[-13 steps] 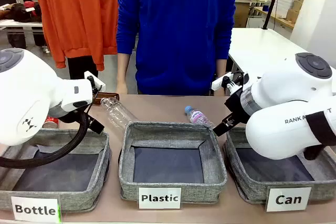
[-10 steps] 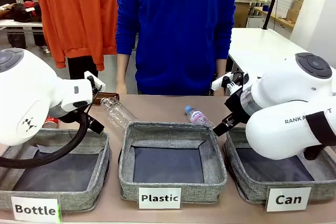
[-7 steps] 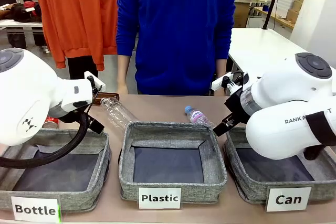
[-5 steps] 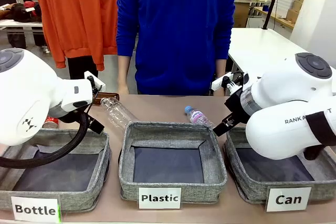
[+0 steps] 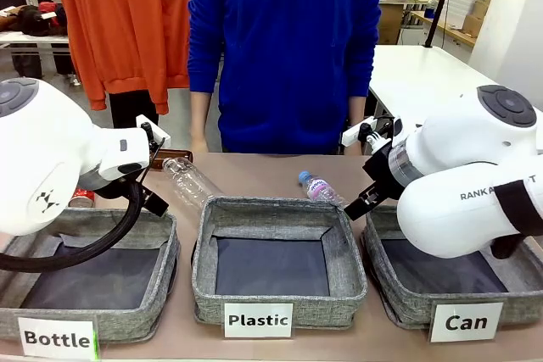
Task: Sort the can waste into the basket.
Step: Pick up the can waste from the table and place it in the right Fabric basket.
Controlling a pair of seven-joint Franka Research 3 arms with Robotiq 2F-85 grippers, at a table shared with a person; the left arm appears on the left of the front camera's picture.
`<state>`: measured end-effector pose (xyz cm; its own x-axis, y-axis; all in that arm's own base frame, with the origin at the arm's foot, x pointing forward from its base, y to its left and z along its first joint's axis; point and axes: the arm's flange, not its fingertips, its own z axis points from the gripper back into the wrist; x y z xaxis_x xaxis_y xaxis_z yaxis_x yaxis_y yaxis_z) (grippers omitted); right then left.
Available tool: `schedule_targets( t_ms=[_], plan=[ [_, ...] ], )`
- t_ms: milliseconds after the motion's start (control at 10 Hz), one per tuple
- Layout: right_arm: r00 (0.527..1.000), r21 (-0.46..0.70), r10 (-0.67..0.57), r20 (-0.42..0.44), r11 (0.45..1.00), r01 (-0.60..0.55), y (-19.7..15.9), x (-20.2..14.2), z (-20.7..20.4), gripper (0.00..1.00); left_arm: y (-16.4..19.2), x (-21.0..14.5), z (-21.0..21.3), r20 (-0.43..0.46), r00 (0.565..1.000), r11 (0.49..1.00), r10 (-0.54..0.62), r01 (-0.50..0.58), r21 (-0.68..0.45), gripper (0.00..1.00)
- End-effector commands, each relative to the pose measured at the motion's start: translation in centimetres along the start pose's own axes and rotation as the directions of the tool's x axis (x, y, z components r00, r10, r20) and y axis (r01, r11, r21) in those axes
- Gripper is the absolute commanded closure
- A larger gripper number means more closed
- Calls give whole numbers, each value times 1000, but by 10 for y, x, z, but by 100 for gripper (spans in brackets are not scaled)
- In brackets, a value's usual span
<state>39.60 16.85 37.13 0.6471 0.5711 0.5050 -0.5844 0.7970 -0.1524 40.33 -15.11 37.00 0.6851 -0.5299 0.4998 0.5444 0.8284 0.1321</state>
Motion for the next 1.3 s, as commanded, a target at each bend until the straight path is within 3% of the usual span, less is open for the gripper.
schedule_targets(
  t_ms=[0,300,500,600,700,800,900,1000,1200],
  plan=[
    [1000,0,-1,0,1000,1,0,0,0,0,0,0,0,0,1000,1000,0,0,0,0],
    [1000,0,0,0,1000,0,0,0,0,0,0,0,0,0,1000,1000,0,0,0,0],
    [982,77,-173,-79,981,179,-7,13,73,0,-10,13,86,-75,988,971,135,-147,-191,0],
    [953,139,-269,-138,948,287,-14,13,114,0,-8,9,120,-61,972,954,225,-232,-188,0],
    [935,250,-313,-166,904,347,-24,2,154,0,2,-3,146,-92,972,913,215,-234,-333,0],
    [943,386,-303,-139,860,333,-42,-25,194,0,23,-26,159,-126,964,848,236,-267,-457,0],
    [919,446,-380,-103,808,384,-67,-54,218,0,49,-52,170,-145,946,788,290,-322,-525,0],
    [857,504,-508,-84,721,476,-99,-89,231,0,86,-79,177,-150,927,704,344,-360,-612,0],
    [680,618,-732,-51,511,597,-157,-178,241,0,169,-149,196,-94,788,539,609,-498,-680,0]
  ],
)
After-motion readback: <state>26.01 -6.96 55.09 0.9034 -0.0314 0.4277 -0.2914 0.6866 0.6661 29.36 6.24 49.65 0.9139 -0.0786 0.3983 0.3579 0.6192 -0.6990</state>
